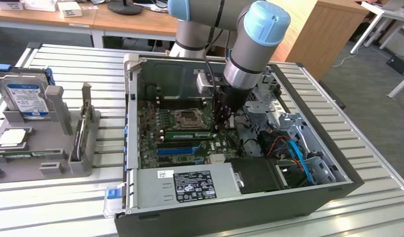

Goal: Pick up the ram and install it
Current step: 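Press down the ram until it locks into place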

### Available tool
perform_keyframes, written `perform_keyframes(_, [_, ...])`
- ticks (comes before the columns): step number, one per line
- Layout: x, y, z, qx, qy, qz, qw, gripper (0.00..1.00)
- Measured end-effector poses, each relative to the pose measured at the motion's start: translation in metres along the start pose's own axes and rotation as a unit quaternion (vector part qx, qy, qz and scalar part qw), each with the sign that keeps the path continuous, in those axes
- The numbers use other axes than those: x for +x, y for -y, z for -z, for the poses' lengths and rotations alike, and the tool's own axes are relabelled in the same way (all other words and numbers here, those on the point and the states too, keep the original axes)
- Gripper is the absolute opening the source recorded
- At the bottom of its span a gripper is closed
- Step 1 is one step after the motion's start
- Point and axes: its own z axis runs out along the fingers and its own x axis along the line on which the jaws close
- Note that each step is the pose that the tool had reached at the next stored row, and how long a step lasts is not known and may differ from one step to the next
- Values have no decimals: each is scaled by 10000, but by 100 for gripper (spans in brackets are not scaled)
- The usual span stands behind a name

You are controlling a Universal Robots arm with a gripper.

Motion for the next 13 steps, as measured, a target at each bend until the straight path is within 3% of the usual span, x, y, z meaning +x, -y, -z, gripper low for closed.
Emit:
perform_keyframes(9, [0, 0, 1, 0, 1, 0, 10000, 11])
perform_keyframes(13, [-2, -3, 49, 0, 0, 0, 10000, 11])
